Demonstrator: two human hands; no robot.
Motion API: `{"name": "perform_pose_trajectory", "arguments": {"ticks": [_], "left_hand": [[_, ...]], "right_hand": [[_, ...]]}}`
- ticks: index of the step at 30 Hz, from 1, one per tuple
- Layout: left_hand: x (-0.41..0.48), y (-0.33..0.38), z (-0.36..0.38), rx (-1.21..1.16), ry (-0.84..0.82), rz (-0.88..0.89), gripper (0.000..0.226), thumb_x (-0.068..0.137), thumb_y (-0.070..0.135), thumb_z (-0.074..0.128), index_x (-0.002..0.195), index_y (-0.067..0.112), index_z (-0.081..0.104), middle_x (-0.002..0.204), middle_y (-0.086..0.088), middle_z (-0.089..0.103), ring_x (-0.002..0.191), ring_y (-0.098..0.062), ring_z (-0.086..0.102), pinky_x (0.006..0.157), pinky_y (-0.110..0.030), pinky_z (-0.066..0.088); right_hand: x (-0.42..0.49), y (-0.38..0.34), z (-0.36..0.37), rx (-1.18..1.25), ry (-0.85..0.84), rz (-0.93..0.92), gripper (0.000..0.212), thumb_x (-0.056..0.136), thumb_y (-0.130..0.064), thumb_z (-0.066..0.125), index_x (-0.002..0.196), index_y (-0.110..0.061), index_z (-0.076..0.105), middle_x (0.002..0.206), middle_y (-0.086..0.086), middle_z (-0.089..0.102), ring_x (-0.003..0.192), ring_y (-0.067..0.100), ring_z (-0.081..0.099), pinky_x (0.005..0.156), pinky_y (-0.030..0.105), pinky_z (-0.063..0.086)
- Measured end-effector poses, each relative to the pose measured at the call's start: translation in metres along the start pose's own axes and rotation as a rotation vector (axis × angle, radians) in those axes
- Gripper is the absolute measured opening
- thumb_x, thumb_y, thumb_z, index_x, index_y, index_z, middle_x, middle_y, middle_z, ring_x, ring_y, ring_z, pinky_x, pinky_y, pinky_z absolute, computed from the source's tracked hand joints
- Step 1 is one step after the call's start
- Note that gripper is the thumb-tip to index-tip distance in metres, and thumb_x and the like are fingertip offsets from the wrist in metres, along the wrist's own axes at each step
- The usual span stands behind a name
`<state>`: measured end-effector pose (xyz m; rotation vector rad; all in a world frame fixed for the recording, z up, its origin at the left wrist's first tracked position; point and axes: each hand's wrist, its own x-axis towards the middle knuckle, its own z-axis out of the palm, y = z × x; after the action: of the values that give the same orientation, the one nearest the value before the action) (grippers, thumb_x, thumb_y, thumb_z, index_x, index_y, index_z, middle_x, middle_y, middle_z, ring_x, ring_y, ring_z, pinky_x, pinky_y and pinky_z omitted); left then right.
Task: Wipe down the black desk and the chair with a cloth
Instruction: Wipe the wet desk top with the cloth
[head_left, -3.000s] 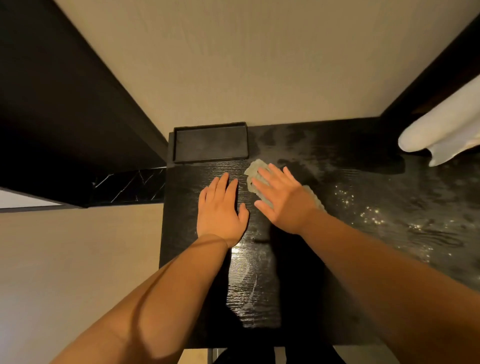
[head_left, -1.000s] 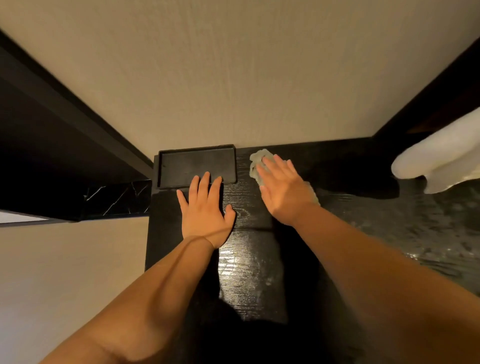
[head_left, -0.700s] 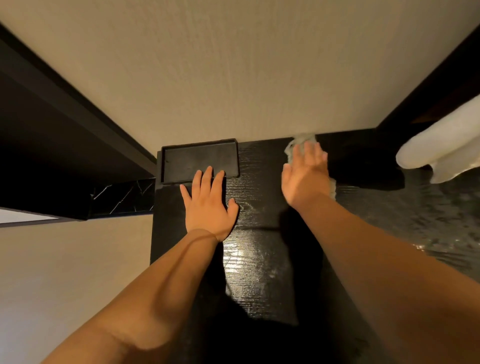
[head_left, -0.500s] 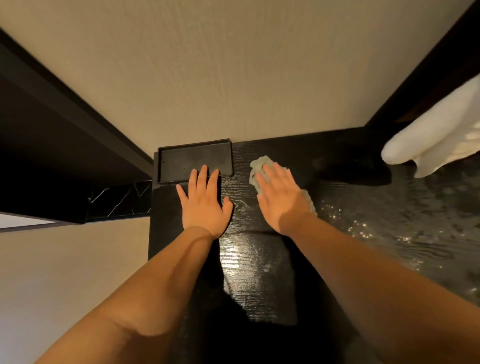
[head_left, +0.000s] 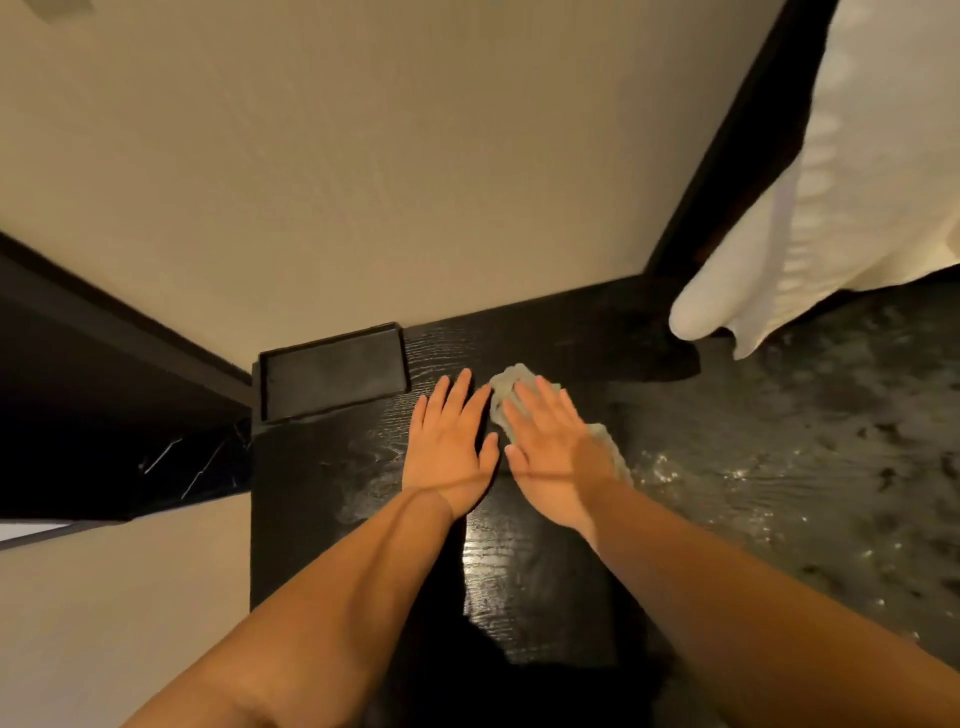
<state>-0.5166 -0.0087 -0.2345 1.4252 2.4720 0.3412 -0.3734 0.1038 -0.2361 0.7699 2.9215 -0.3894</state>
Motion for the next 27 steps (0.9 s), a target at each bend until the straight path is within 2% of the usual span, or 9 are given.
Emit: {"name": "perform_pose_trajectory", "arguments": {"ticks": [2, 4, 6, 10, 16, 18, 21, 24, 27], "left_hand": [[0.016, 0.015, 0.004, -0.023, 0.000, -0.023, 0.064, 0.101, 0.043, 0.045, 0.162, 0.030, 0.030, 0.174, 0.000, 0.017, 0.161, -0.025, 0.008, 0.130, -0.049, 0.006], [0.034, 0.024, 0.006, -0.021, 0.022, -0.069, 0.064, 0.101, 0.044, 0.045, 0.162, 0.029, 0.032, 0.174, 0.000, 0.018, 0.161, -0.025, 0.008, 0.129, -0.051, 0.007], [0.050, 0.027, 0.006, 0.016, 0.032, -0.093, 0.064, 0.102, 0.046, 0.043, 0.162, 0.028, 0.032, 0.174, -0.001, 0.018, 0.161, -0.026, 0.008, 0.129, -0.053, 0.007], [0.061, 0.024, 0.010, 0.094, 0.009, -0.090, 0.067, 0.102, 0.051, 0.036, 0.164, 0.029, 0.026, 0.175, -0.001, 0.014, 0.161, -0.027, 0.006, 0.130, -0.052, 0.006], [0.064, 0.022, 0.013, 0.121, 0.001, -0.105, 0.071, 0.097, 0.051, 0.032, 0.164, 0.031, 0.024, 0.175, 0.000, 0.011, 0.161, -0.024, 0.003, 0.130, -0.052, 0.002], [0.064, 0.021, 0.013, 0.131, 0.002, -0.100, 0.071, 0.097, 0.052, 0.032, 0.164, 0.030, 0.025, 0.175, 0.000, 0.011, 0.161, -0.026, 0.004, 0.130, -0.053, 0.002], [0.065, 0.023, 0.013, 0.133, 0.007, -0.105, 0.070, 0.098, 0.051, 0.034, 0.163, 0.030, 0.026, 0.175, 0.000, 0.013, 0.161, -0.026, 0.004, 0.130, -0.053, 0.002], [0.065, 0.022, 0.012, 0.132, 0.013, -0.104, 0.069, 0.098, 0.050, 0.035, 0.163, 0.030, 0.027, 0.175, 0.000, 0.014, 0.161, -0.026, 0.005, 0.130, -0.053, 0.003], [0.064, 0.023, 0.012, 0.129, 0.008, -0.104, 0.070, 0.097, 0.050, 0.036, 0.163, 0.030, 0.027, 0.175, 0.000, 0.013, 0.161, -0.026, 0.005, 0.130, -0.053, 0.003]], "right_hand": [[0.001, 0.013, -0.005, -0.036, -0.047, -0.097, 0.063, 0.100, -0.036, 0.025, 0.159, -0.014, 0.032, 0.168, 0.009, 0.022, 0.157, 0.030, 0.007, 0.127, 0.051, 0.010], [0.010, 0.042, -0.012, -0.087, -0.030, -0.058, 0.063, 0.100, -0.032, 0.035, 0.160, -0.012, 0.028, 0.168, 0.010, 0.020, 0.156, 0.035, 0.012, 0.126, 0.052, 0.012], [0.021, 0.080, -0.022, -0.117, 0.060, 0.137, 0.063, 0.102, -0.030, 0.043, 0.160, -0.011, 0.029, 0.167, 0.014, 0.022, 0.154, 0.039, 0.017, 0.123, 0.052, 0.015], [0.042, 0.095, -0.030, -0.038, 0.064, 0.391, 0.063, 0.104, -0.037, 0.031, 0.161, -0.013, 0.020, 0.169, 0.014, 0.009, 0.155, 0.036, 0.002, 0.126, 0.046, 0.003], [0.052, 0.060, -0.020, 0.033, -0.017, -0.107, 0.064, 0.098, -0.042, 0.023, 0.157, -0.021, 0.037, 0.168, 0.007, 0.021, 0.157, 0.028, 0.007, 0.127, 0.045, 0.001], [0.061, 0.078, -0.025, 0.036, -0.032, -0.020, 0.067, 0.097, -0.044, 0.015, 0.160, -0.024, 0.029, 0.170, 0.003, 0.015, 0.157, 0.025, 0.003, 0.128, 0.048, 0.006], [0.072, 0.114, -0.031, 0.061, 0.059, 0.313, 0.068, 0.097, -0.048, 0.012, 0.160, -0.026, 0.028, 0.169, 0.003, 0.017, 0.156, 0.028, 0.012, 0.121, 0.054, 0.026], [0.079, 0.124, -0.037, 0.050, 0.054, 0.537, 0.062, 0.102, -0.048, 0.017, 0.160, -0.027, 0.016, 0.170, 0.005, 0.006, 0.156, 0.029, 0.005, 0.124, 0.052, 0.020], [0.086, 0.095, -0.043, 0.087, 0.113, 0.479, 0.060, 0.104, -0.046, 0.027, 0.159, -0.022, 0.026, 0.169, 0.013, 0.010, 0.155, 0.035, 0.004, 0.126, 0.050, 0.008]]}}
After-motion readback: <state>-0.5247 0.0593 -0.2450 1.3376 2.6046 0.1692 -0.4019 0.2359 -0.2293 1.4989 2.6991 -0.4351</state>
